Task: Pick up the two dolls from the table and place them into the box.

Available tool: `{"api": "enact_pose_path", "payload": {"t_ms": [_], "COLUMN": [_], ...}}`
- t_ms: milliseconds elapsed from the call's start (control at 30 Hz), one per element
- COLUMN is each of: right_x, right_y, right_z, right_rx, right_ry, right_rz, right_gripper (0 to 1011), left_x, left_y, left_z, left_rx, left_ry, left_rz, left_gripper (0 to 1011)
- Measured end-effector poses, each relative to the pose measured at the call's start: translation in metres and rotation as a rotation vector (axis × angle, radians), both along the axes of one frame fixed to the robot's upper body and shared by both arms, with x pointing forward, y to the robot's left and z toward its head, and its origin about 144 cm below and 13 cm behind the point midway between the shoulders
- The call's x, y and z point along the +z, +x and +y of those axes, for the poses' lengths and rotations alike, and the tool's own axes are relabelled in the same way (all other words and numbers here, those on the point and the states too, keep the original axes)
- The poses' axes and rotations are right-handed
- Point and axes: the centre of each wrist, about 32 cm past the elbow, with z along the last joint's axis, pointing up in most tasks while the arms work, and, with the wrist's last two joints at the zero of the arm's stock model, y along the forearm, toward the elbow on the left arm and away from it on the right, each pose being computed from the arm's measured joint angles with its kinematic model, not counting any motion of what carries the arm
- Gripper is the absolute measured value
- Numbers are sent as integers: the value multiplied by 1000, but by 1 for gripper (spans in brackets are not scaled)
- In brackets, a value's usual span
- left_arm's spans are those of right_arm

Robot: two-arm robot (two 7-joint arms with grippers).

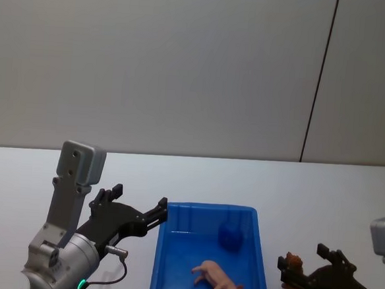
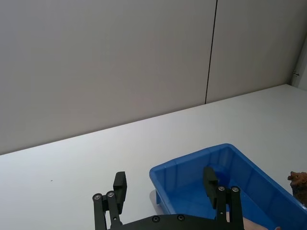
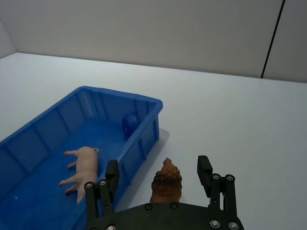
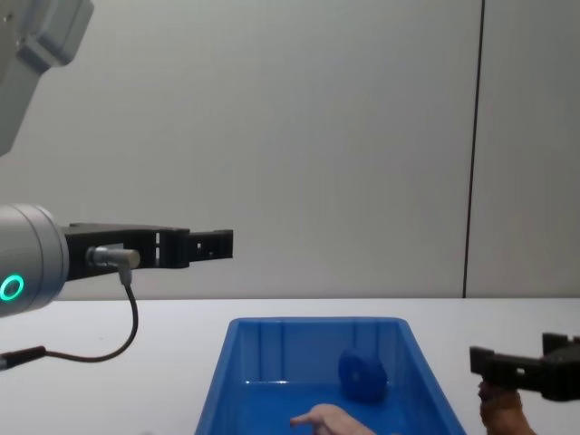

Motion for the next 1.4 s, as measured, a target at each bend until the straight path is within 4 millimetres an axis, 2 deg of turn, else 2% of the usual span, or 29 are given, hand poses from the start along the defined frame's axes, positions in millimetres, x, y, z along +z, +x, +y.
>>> {"api": "enact_pose_path", "payload": {"t_ms": [500,567,933,1067,1167,1200,1400], "right_x": [-7,-9,-17,-19,-20,-20,-20], "right_y": [-6,-6,-2,-1,0,1,3], "right_z": [-4,-4,-6,-6,-5,-5,-4], "right_rx": [-23,-25,-39,-42,-40,-38,-33], "right_ry": [7,11,23,29,32,35,44], "right_rz": [87,98,148,164,170,174,185], "right_gripper": [1001,977,704,544,486,426,309], "left_x": [0,0,0,0,0,0,0], "left_y": [0,0,0,0,0,0,0], "left_z": [0,0,0,0,0,0,0], "left_rx": [0,0,0,0,0,0,0], "left_ry": [0,0,0,0,0,0,0], "left_rz": [0,0,0,0,0,0,0], "left_gripper": [1003,1003,1003,1003,1003,1003,1003]}}
